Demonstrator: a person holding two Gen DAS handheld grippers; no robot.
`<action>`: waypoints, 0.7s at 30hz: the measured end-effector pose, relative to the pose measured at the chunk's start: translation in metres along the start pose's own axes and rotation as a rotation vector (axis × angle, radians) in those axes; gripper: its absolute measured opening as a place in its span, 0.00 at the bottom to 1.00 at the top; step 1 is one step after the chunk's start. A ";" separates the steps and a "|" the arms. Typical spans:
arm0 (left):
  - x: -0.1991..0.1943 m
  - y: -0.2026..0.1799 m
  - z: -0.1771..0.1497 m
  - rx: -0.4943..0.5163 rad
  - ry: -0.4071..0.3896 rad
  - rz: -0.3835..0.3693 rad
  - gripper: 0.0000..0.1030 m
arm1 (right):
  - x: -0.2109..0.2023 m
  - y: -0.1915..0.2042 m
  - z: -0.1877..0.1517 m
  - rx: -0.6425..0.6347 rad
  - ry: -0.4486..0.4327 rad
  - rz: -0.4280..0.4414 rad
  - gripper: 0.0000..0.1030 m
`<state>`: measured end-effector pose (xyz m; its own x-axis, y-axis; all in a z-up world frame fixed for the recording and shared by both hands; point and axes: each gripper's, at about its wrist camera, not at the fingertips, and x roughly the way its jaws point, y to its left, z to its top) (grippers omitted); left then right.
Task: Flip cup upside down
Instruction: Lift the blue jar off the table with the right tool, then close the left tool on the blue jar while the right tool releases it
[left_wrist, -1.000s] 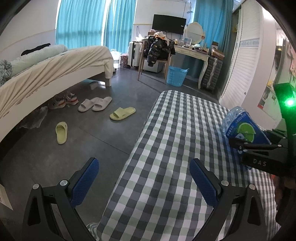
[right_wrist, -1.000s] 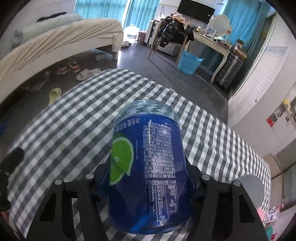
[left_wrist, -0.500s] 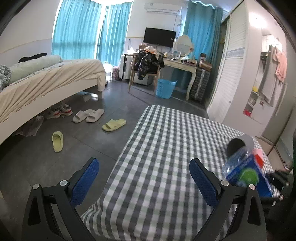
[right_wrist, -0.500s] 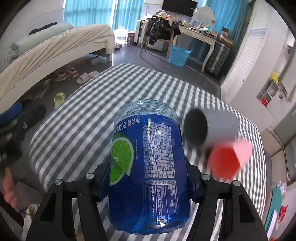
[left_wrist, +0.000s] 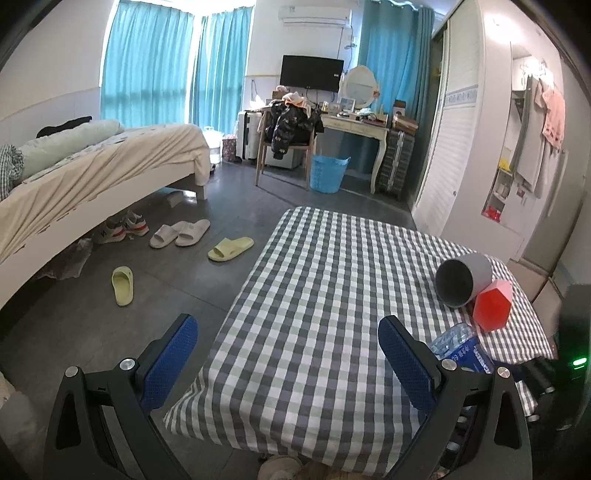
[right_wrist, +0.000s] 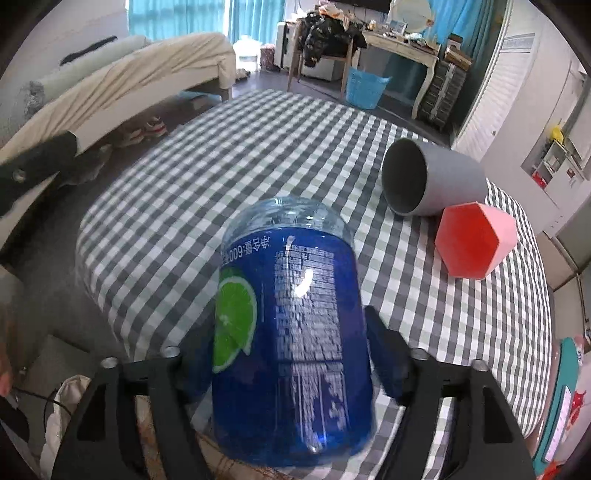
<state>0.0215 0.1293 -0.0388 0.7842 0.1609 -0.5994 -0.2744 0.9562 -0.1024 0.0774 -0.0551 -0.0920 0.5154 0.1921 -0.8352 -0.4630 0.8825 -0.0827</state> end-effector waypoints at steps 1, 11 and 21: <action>0.001 -0.003 0.002 0.006 0.006 0.001 0.98 | -0.008 -0.004 -0.001 0.003 -0.027 0.018 0.83; 0.006 -0.070 0.010 0.128 0.049 -0.019 0.98 | -0.086 -0.079 -0.018 0.078 -0.282 -0.064 0.88; 0.045 -0.144 0.009 0.167 0.248 -0.065 0.96 | -0.077 -0.166 -0.057 0.268 -0.310 -0.097 0.88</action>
<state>0.1012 0.0008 -0.0434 0.6318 0.0533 -0.7733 -0.1166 0.9928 -0.0268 0.0736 -0.2413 -0.0453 0.7585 0.1869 -0.6243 -0.2190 0.9754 0.0260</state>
